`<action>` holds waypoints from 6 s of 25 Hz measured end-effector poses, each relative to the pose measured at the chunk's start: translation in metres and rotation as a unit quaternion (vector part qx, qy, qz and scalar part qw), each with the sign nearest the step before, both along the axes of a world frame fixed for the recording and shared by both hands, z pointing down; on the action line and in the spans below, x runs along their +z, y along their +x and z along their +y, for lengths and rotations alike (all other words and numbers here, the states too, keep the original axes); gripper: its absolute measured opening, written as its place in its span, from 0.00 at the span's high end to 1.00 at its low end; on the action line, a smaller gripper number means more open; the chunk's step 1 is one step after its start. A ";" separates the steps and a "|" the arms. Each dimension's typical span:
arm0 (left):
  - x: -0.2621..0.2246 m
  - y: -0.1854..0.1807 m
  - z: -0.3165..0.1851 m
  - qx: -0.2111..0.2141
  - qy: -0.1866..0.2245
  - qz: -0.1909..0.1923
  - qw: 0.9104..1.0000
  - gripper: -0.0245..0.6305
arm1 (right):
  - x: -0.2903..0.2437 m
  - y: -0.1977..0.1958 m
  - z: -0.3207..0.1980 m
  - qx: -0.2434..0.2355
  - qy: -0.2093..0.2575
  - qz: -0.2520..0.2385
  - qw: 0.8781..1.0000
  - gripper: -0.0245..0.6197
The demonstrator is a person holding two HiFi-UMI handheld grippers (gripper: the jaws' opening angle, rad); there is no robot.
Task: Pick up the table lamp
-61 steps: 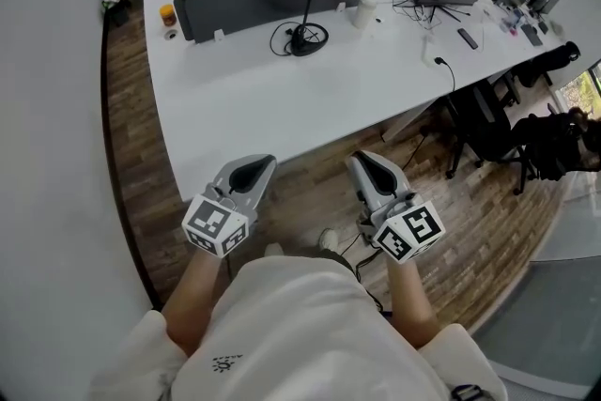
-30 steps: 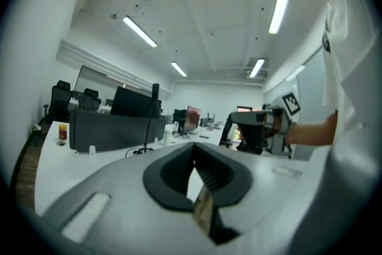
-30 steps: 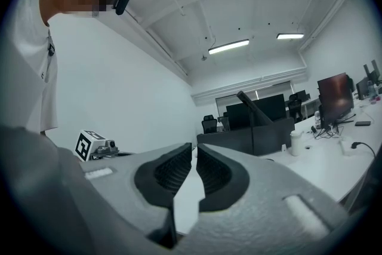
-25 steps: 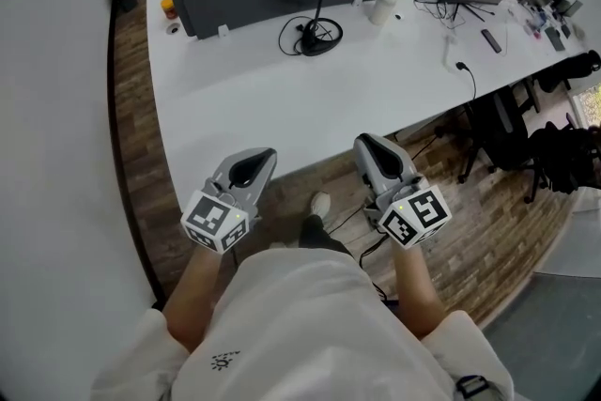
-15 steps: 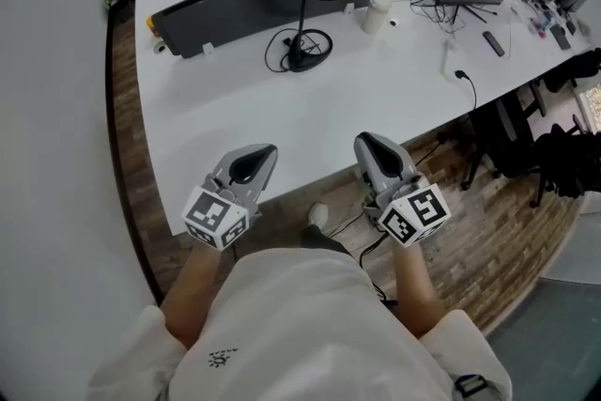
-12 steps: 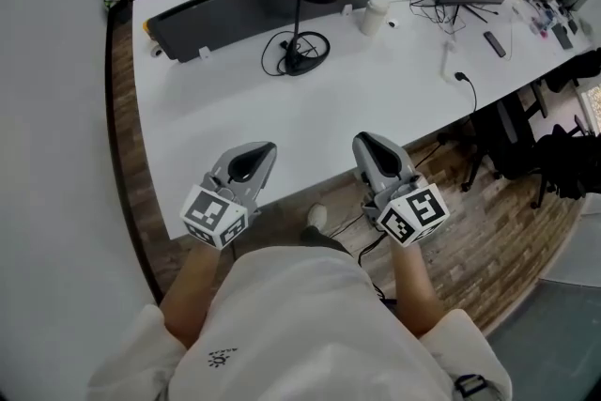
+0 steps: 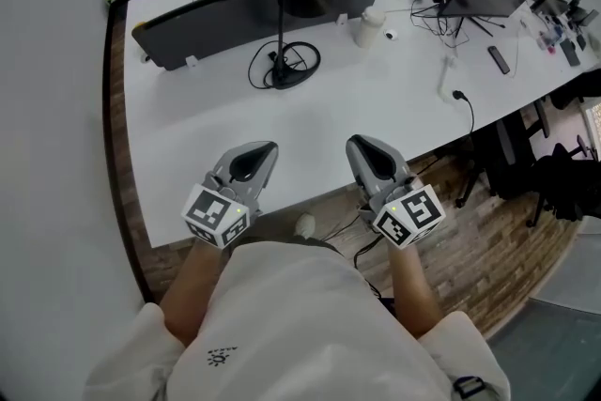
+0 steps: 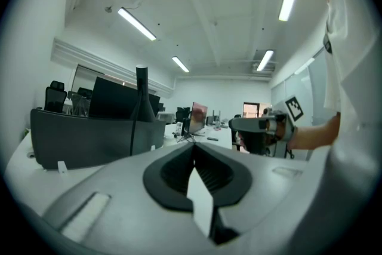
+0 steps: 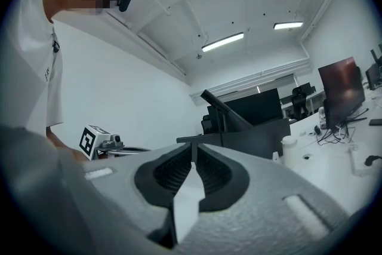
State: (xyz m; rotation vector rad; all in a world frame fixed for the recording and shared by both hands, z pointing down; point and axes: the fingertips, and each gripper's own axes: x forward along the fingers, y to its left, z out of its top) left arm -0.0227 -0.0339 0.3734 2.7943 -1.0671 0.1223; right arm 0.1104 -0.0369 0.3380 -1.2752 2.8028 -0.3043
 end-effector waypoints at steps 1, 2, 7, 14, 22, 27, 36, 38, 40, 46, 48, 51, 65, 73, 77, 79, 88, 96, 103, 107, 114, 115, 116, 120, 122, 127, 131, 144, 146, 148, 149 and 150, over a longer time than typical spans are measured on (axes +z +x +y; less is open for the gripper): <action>0.001 0.005 -0.003 -0.001 -0.001 0.000 1.000 0.97 | 0.002 0.003 -0.003 -0.004 0.001 0.002 1.000 0.92; 0.002 0.009 -0.006 -0.001 -0.002 -0.001 1.000 0.97 | 0.003 0.007 -0.006 -0.008 0.002 0.004 1.000 0.92; 0.009 0.030 -0.018 0.002 -0.009 -0.010 1.000 0.97 | 0.009 0.030 -0.017 -0.014 -0.002 0.002 1.000 0.92; 0.009 0.023 -0.041 -0.034 -0.011 -0.028 0.999 0.97 | 0.013 0.040 -0.032 -0.023 -0.012 -0.029 0.999 0.92; 0.014 0.010 -0.068 -0.050 -0.015 -0.054 0.997 0.97 | 0.022 0.021 -0.054 -0.046 -0.012 -0.033 0.998 0.92; 0.032 0.006 -0.097 -0.051 -0.020 -0.054 0.997 0.97 | 0.026 0.005 -0.083 -0.047 -0.005 -0.022 0.999 0.92; 0.064 -0.018 -0.171 -0.073 -0.024 -0.036 0.996 0.97 | 0.042 -0.031 -0.140 -0.058 0.001 0.019 0.998 0.92; 0.071 -0.020 -0.185 -0.070 -0.024 -0.037 0.997 0.97 | 0.043 -0.038 -0.153 -0.054 0.003 0.016 0.998 0.92; 0.077 -0.022 -0.199 -0.070 -0.025 -0.036 0.997 0.97 | 0.044 -0.044 -0.165 -0.049 0.006 0.013 0.999 0.92; 0.098 -0.029 -0.243 -0.068 -0.025 -0.023 0.997 0.97 | 0.058 -0.061 -0.200 -0.042 0.013 0.023 0.999 0.92; 0.107 -0.027 -0.254 -0.054 -0.025 -0.027 0.998 0.97 | 0.061 -0.066 -0.211 -0.043 0.015 0.030 0.998 0.92; 0.121 -0.022 -0.267 -0.029 -0.027 -0.033 0.999 0.91 | 0.066 -0.071 -0.226 -0.044 0.021 0.041 0.998 0.92; 0.172 -0.002 -0.303 0.035 -0.035 -0.046 0.998 0.81 | 0.092 -0.086 -0.263 -0.037 0.014 0.053 0.998 0.82; 0.184 0.005 -0.316 0.062 -0.031 -0.056 0.996 0.78 | 0.097 -0.092 -0.275 -0.030 0.016 0.056 0.998 0.82; 0.190 0.012 -0.319 0.071 -0.032 -0.056 0.995 0.85 | 0.094 -0.095 -0.284 -0.027 0.024 0.052 0.998 0.82; 0.190 0.013 -0.322 0.071 -0.034 -0.055 0.995 0.87 | 0.090 -0.098 -0.290 -0.028 0.029 0.048 0.998 0.82; 0.195 0.018 -0.326 0.077 -0.033 -0.057 0.995 0.89 | 0.086 -0.106 -0.302 -0.042 0.046 0.030 0.998 0.81; 0.195 0.019 -0.326 0.074 -0.022 -0.052 0.996 0.90 | 0.081 -0.120 -0.309 -0.072 0.066 0.034 0.995 0.73; 0.196 0.018 -0.326 0.065 -0.025 -0.038 0.997 0.90 | 0.082 -0.128 -0.312 -0.086 0.073 0.033 0.993 0.73; 0.197 0.018 -0.325 0.063 -0.022 -0.038 0.997 0.90 | 0.079 -0.130 -0.315 -0.088 0.078 0.035 0.992 0.73; 0.196 0.018 -0.326 0.055 -0.016 -0.032 0.998 0.90 | 0.067 -0.132 -0.312 -0.105 0.089 0.022 0.990 0.73; 0.196 0.018 -0.326 0.055 -0.015 -0.031 0.998 0.90 | 0.063 -0.132 -0.313 -0.102 0.091 0.020 0.990 0.73; 0.196 0.018 -0.327 0.055 -0.013 -0.031 0.998 0.90 | 0.061 -0.132 -0.314 -0.097 0.094 0.022 0.991 0.73; 0.196 0.018 -0.326 0.052 -0.013 -0.028 0.998 0.90 | 0.057 -0.139 -0.316 -0.090 0.102 0.031 0.990 0.73; 0.196 0.018 -0.326 0.051 -0.013 -0.027 0.998 0.90 | 0.054 -0.143 -0.318 -0.095 0.104 0.030 0.990 0.74; 0.195 0.018 -0.326 0.051 -0.011 -0.026 0.998 0.90 | 0.046 -0.146 -0.317 -0.092 0.115 0.029 0.989 0.74; 0.195 0.018 -0.326 0.051 -0.011 -0.025 0.998 0.90 | 0.034 -0.139 -0.322 -0.070 0.119 0.025 0.990 0.82; 0.196 0.018 -0.325 0.050 -0.007 -0.029 0.998 0.91 | 0.034 -0.137 -0.325 -0.057 0.095 0.004 0.994 0.89; 0.196 0.019 -0.325 0.051 -0.007 -0.031 0.998 0.91 | 0.034 -0.137 -0.324 -0.056 0.096 0.000 0.994 0.89; 0.196 0.019 -0.325 0.051 -0.009 -0.029 0.998 0.91 | 0.033 -0.137 -0.325 -0.058 0.097 -0.003 0.994 0.89; 0.196 0.019 -0.326 0.051 -0.009 -0.028 0.998 0.91 | 0.033 -0.137 -0.325 -0.060 0.096 -0.004 0.994 0.89; 0.196 0.019 -0.325 0.051 -0.010 -0.029 0.998 0.91 | 0.033 -0.137 -0.325 -0.061 0.096 -0.004 0.993 0.89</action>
